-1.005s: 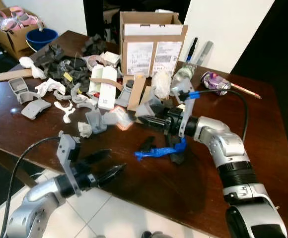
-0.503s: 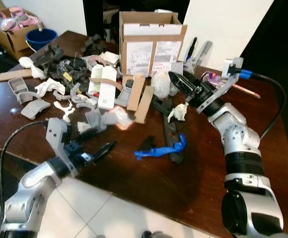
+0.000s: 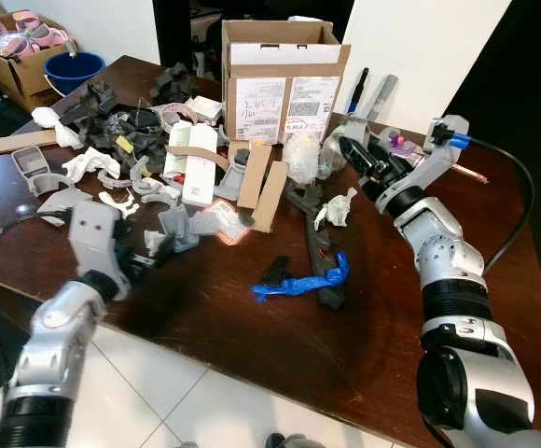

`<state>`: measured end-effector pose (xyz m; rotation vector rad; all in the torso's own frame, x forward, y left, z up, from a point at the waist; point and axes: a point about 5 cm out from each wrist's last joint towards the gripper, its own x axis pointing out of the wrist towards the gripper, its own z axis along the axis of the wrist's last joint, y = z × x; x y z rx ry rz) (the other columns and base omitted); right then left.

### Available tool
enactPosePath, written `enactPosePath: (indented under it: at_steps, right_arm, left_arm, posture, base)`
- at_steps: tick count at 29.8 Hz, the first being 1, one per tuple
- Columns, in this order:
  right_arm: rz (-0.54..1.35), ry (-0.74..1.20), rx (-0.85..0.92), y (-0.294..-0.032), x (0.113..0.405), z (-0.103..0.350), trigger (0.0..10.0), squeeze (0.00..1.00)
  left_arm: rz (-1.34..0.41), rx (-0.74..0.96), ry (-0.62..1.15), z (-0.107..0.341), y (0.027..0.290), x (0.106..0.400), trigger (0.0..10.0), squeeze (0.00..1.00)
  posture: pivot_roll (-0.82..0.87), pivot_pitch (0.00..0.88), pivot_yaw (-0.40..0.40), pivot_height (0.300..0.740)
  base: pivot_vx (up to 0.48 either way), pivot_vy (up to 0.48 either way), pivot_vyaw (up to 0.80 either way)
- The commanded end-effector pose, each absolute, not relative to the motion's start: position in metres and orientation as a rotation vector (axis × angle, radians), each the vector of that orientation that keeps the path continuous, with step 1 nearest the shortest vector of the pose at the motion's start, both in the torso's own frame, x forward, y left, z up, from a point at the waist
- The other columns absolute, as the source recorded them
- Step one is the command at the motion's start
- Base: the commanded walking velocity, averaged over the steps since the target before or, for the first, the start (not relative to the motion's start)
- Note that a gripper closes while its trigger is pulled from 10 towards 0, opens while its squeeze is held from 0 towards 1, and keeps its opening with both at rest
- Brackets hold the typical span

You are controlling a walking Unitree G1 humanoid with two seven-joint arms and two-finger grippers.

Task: Picking trash to rubbish bin

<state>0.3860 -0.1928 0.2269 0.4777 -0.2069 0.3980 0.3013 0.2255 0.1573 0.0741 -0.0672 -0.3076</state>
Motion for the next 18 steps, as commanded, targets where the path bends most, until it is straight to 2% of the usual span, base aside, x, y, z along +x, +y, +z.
enactPosePath:
  at_steps: [1, 7, 10, 13, 17, 18]
  right_arm:
    - [0.395, -0.176, 0.419, -0.19, 0.387, 0.221, 0.0, 0.0]
    - [0.414, -0.148, 0.372, -0.182, 0.387, 0.216, 0.0, 0.0]
    - [0.508, -0.143, 0.329, -0.168, 0.382, 0.212, 0.0, 0.0]
    - [0.683, -0.208, 0.125, -0.155, 0.368, 0.211, 0.0, 0.0]
    - [0.788, -0.206, 0.06, -0.155, 0.36, 0.209, 0.0, 0.0]
    - [0.923, -0.223, 0.06, -0.162, 0.345, 0.213, 0.0, 0.0]
  left_arm:
    - [-0.272, 0.124, -0.032, 0.154, 0.234, 0.301, 10.0, 0.0]
    - [-0.241, 0.136, -0.021, 0.151, 0.239, 0.302, 10.0, 0.0]
    - [-0.221, 0.106, -0.005, 0.144, 0.242, 0.303, 10.0, 0.0]
    - [-0.261, 0.034, 0.008, 0.137, 0.235, 0.304, 10.0, 0.0]
    - [-0.271, 0.029, 0.012, 0.136, 0.233, 0.305, 10.0, 0.0]
    - [-0.27, 0.037, 0.014, 0.136, 0.232, 0.304, 10.0, 0.0]
  posture:
    - [0.12, 0.152, -0.067, 0.74]
    - [0.12, 0.157, -0.069, 0.74]
    - [0.12, 0.166, -0.075, 0.74]
    - [0.11, 0.178, -0.085, 0.74]
    - [0.11, 0.185, -0.089, 0.74]
    - [0.1, 0.2, -0.094, 0.74]
  base:
    - [0.0, 0.0, 0.0]
    - [0.0, 0.0, 0.0]
    - [0.0, 0.0, 0.0]
    - [0.0, 0.0, 0.0]
    - [0.0, 0.0, 0.0]
    - [0.0, 0.0, 0.0]
